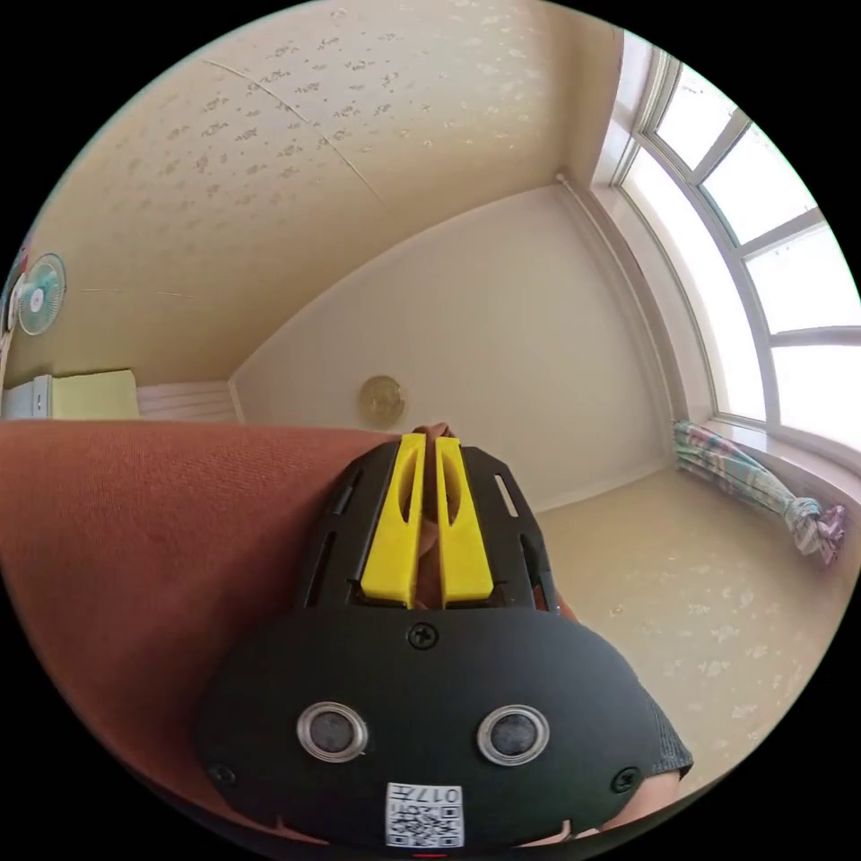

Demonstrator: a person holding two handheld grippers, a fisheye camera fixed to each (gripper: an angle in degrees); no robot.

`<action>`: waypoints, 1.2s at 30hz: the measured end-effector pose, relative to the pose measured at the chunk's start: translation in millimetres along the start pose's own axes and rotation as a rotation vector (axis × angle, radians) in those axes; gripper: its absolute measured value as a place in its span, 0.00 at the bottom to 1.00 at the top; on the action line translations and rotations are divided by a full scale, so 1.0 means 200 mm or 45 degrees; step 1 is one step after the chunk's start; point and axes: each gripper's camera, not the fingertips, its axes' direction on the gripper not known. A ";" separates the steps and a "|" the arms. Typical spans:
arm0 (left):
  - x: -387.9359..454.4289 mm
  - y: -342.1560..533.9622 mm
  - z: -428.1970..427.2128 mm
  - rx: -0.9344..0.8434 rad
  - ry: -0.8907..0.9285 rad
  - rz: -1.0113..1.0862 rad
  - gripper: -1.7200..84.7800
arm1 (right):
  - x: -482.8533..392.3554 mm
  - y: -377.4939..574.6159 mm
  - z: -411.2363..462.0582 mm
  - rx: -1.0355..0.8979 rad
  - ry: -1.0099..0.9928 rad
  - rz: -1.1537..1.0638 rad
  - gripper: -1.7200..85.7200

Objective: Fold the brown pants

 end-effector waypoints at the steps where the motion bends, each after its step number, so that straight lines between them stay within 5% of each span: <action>1: -0.03 0.02 -0.03 0.037 -0.064 -0.018 0.01 | -0.01 -0.01 0.00 -0.012 -0.017 -0.041 0.19; 8: -0.29 0.20 -0.22 0.213 -0.301 -0.067 0.01 | 0.05 0.03 0.04 0.008 -0.435 -0.079 0.16; 13: -0.50 0.36 -0.34 0.242 -0.317 -0.111 0.01 | 0.21 0.12 0.04 0.058 -0.253 0.175 0.07; 18: -0.59 0.50 -0.52 0.213 -0.610 -0.112 0.01 | 0.65 0.15 -0.14 0.180 -0.192 0.538 0.06; 27: -0.93 0.94 -0.61 -0.355 -1.007 -0.122 0.08 | 0.96 0.03 -0.37 0.353 0.033 0.586 0.05; 36: -1.01 1.74 -0.69 -0.633 -1.494 0.326 0.19 | 0.94 -0.16 -0.62 0.514 0.494 0.524 0.05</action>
